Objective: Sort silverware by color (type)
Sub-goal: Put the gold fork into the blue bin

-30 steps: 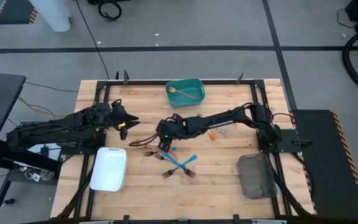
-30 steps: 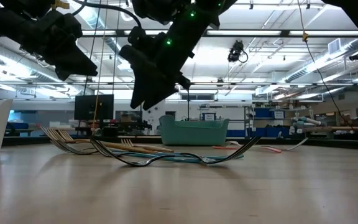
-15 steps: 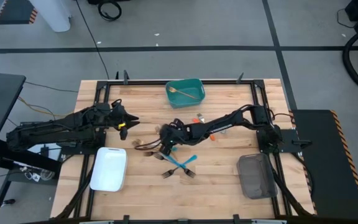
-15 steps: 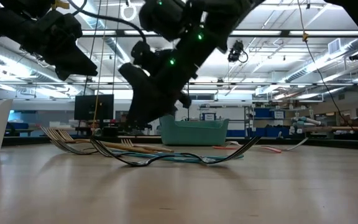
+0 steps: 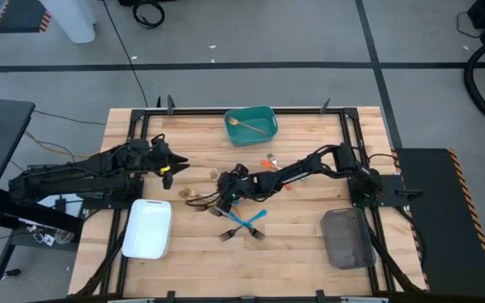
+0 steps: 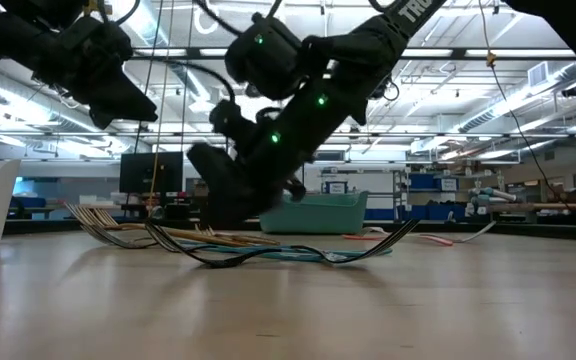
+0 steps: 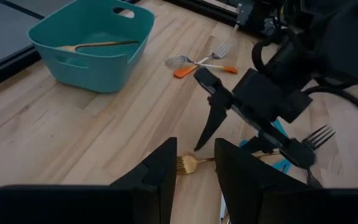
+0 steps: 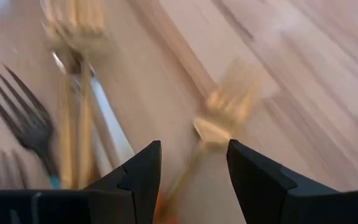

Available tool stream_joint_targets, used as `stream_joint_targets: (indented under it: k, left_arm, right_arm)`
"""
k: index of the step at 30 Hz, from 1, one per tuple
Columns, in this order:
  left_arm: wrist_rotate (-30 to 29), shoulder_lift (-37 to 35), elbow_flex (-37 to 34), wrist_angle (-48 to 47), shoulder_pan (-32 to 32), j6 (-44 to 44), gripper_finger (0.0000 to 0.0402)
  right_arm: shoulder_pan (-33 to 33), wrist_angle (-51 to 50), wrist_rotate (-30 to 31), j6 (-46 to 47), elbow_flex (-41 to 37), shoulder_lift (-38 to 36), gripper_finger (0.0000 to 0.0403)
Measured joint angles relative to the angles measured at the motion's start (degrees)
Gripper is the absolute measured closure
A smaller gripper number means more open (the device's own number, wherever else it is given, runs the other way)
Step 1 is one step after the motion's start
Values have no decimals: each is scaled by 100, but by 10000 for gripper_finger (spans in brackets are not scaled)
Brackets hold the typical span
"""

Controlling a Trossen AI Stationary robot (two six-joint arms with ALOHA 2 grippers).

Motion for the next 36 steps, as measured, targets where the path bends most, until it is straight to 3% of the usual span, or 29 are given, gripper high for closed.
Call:
stream_joint_targets:
  k: [12,26,36]
  left_arm:
    - [2,-1,0,-2,-26,24,285]
    - [2,-1,0,-6,-26,33,285]
    - [2,-1,0,-18,-24,39,285]
  right_arm:
    - [-91,-202,-131,94,9,63,225]
    - [-224,-459,-627,79,25,4,385]
    - [-235,-901,-611,-184,3,-330,385]
